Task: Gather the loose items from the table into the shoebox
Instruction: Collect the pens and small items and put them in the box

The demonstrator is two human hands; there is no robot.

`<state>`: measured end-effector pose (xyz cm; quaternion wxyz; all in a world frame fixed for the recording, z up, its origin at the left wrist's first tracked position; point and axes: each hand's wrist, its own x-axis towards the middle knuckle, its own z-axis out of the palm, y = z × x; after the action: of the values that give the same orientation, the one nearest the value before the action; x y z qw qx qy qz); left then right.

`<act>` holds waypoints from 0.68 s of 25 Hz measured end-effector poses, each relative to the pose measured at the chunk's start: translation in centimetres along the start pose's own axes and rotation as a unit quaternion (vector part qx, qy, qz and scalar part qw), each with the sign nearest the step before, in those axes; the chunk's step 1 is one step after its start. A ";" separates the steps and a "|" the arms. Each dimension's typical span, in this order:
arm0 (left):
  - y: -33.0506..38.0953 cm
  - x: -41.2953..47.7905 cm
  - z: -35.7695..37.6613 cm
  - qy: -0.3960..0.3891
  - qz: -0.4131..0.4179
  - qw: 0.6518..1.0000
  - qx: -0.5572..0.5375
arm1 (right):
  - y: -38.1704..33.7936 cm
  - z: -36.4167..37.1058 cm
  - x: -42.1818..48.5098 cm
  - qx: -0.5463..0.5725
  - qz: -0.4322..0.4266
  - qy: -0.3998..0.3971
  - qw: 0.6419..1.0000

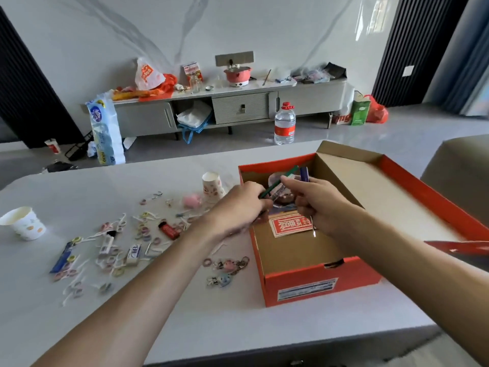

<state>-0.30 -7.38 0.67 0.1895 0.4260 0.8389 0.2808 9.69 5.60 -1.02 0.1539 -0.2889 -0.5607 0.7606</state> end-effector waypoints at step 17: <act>-1.3 4.9 4.3 0.118 0.052 0.961 0.244 | -0.3 -2.4 4.4 -0.076 -0.119 0.169 0.976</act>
<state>-1.46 -2.61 -3.83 -0.0352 0.4666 0.8748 0.1258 7.67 9.94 -2.38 0.3135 -0.3547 -0.6130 0.6325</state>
